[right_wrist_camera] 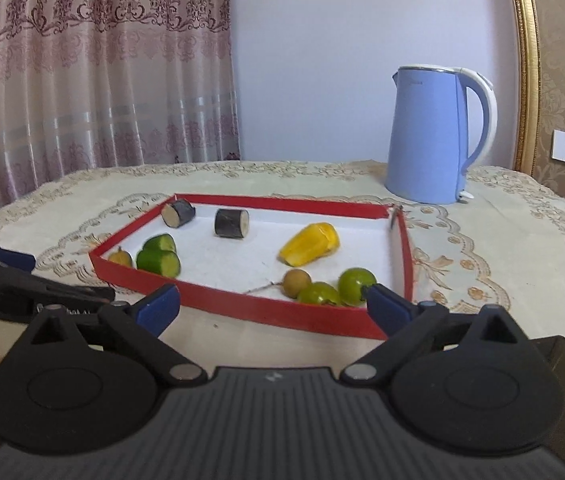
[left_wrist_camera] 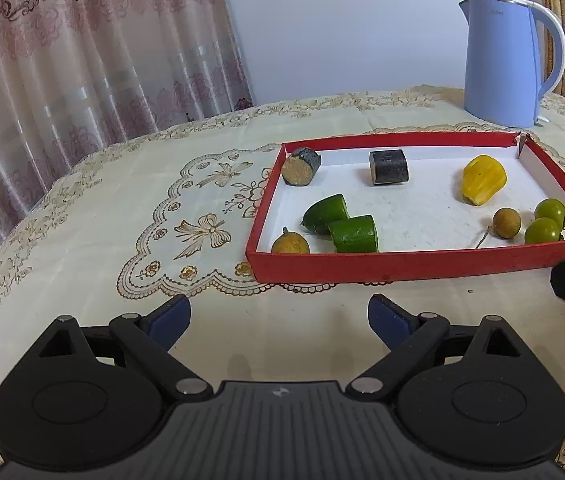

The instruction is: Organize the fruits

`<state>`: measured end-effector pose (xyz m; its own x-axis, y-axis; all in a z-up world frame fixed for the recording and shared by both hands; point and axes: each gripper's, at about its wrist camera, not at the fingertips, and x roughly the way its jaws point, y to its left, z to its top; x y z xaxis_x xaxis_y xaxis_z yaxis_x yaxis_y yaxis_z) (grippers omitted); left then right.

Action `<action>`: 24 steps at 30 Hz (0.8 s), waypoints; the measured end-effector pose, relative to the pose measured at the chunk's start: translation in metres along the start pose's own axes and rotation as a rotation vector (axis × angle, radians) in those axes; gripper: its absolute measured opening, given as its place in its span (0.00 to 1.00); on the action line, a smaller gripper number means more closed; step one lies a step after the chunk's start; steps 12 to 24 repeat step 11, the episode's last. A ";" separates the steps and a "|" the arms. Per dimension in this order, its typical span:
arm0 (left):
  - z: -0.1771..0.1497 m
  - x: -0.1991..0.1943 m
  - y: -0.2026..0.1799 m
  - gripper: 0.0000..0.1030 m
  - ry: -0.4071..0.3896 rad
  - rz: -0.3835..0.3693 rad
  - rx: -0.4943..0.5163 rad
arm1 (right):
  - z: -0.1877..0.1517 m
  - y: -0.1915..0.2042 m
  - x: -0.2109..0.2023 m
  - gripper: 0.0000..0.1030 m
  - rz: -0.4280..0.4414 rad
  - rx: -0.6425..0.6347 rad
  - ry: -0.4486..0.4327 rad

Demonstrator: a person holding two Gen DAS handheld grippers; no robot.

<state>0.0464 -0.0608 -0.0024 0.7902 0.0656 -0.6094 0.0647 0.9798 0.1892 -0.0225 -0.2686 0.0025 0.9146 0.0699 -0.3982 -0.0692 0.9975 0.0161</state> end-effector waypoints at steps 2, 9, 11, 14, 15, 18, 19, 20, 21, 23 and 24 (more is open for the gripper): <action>0.000 0.001 -0.001 0.93 0.003 -0.003 0.000 | -0.004 -0.001 0.000 0.98 -0.004 -0.012 0.009; -0.001 0.003 0.000 0.93 0.001 0.004 -0.014 | -0.012 0.012 0.005 1.00 -0.002 -0.089 0.039; -0.001 0.007 0.002 0.93 0.019 -0.009 -0.020 | -0.014 0.020 0.007 1.00 -0.002 -0.129 0.047; -0.001 0.007 0.002 0.93 0.019 -0.009 -0.020 | -0.014 0.020 0.007 1.00 -0.002 -0.129 0.047; -0.001 0.007 0.002 0.93 0.019 -0.009 -0.020 | -0.014 0.020 0.007 1.00 -0.002 -0.129 0.047; -0.001 0.007 0.002 0.93 0.019 -0.009 -0.020 | -0.014 0.020 0.007 1.00 -0.002 -0.129 0.047; -0.001 0.007 0.002 0.93 0.019 -0.009 -0.020 | -0.014 0.020 0.007 1.00 -0.002 -0.129 0.047; -0.001 0.007 0.002 0.93 0.019 -0.009 -0.020 | -0.014 0.020 0.007 1.00 -0.002 -0.129 0.047; -0.001 0.007 0.002 0.93 0.019 -0.009 -0.020 | -0.014 0.020 0.007 1.00 -0.002 -0.129 0.047; -0.001 0.007 0.002 0.93 0.019 -0.009 -0.020 | -0.014 0.020 0.007 1.00 -0.002 -0.129 0.047; -0.001 0.007 0.002 0.93 0.019 -0.009 -0.020 | -0.014 0.020 0.007 1.00 -0.002 -0.129 0.047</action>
